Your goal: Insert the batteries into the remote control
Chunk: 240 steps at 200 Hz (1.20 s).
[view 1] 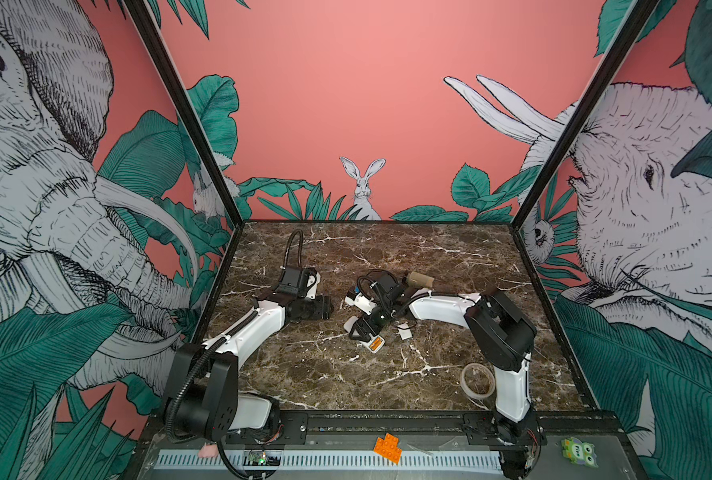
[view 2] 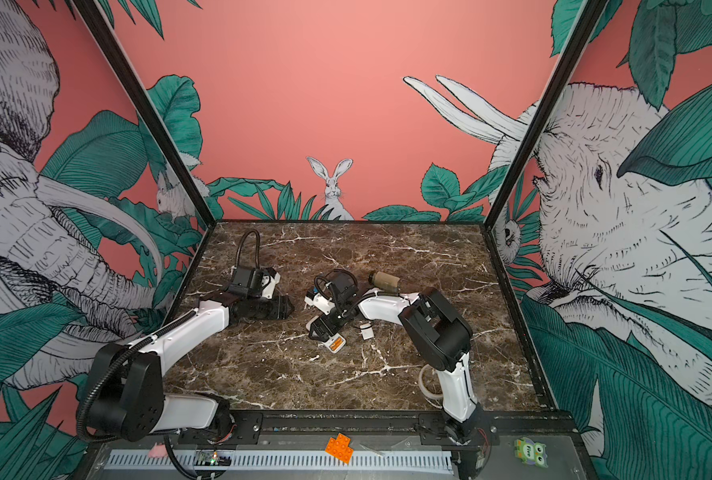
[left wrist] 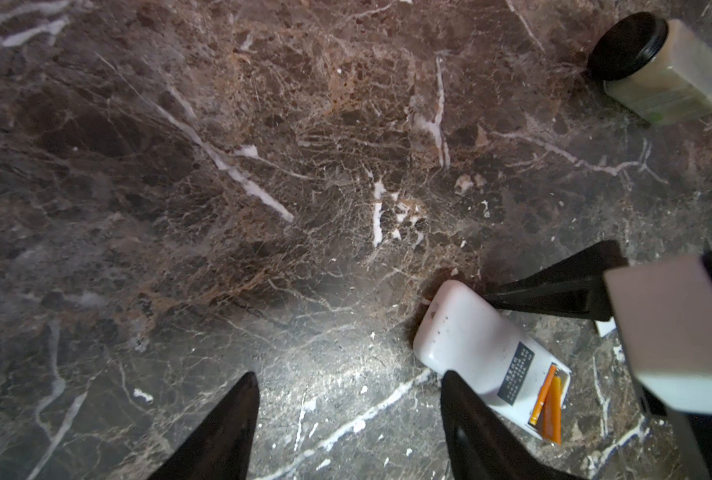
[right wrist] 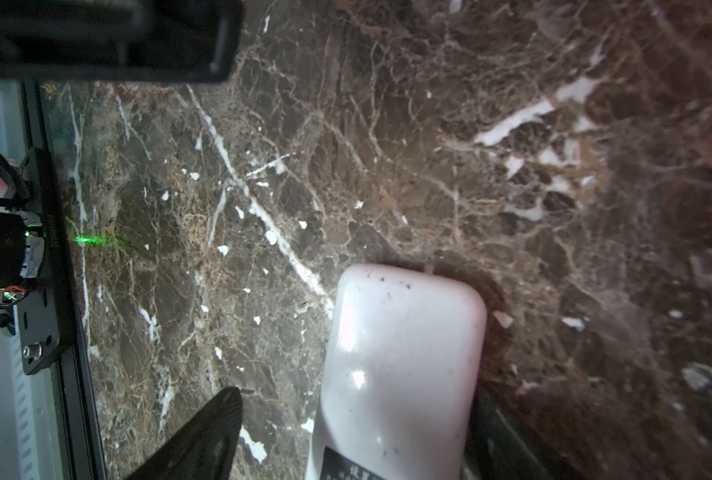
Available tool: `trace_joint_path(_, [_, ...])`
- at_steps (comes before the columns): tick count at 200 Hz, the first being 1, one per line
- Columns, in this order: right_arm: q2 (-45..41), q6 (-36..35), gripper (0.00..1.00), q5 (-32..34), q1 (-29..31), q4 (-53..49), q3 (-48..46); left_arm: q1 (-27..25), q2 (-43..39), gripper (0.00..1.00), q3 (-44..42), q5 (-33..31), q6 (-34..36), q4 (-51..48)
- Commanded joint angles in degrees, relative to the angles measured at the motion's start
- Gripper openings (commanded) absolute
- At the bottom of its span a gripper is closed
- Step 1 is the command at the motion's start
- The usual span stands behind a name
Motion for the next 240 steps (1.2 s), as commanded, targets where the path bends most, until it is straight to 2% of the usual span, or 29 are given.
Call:
trace_joint_path(1, [0.16,-1.81,0.83,-0.98,1.27,-2.54,0.57,0.22,-1.64,0.7,-1.26,1.03,-0.74,0.62])
trace_joint_path(65, [-1.48,-2.5,0.82,-0.66,2.24,-3.26,-0.55,0.17,-3.86,0.7,-4.48,3.6,-1.13,0.44])
trace_joint_path(134, [-2.66,-1.92,0.81,-0.37,2.36,-3.57,-1.92,-0.22,-7.58,0.71,-7.98,2.39,-1.83,0.01])
trace_joint_path(198, [-4.67,-1.3,0.81,-0.07,3.06,-3.13,-4.35,-6.14,-9.83,0.67,-8.67,-1.15,-4.88,-0.45])
trace_joint_path(240, [-5.21,-1.14,0.81,-0.27,3.69,-2.55,-5.03,-7.53,-10.21,0.66,-9.52,-1.18,-5.77,-0.7])
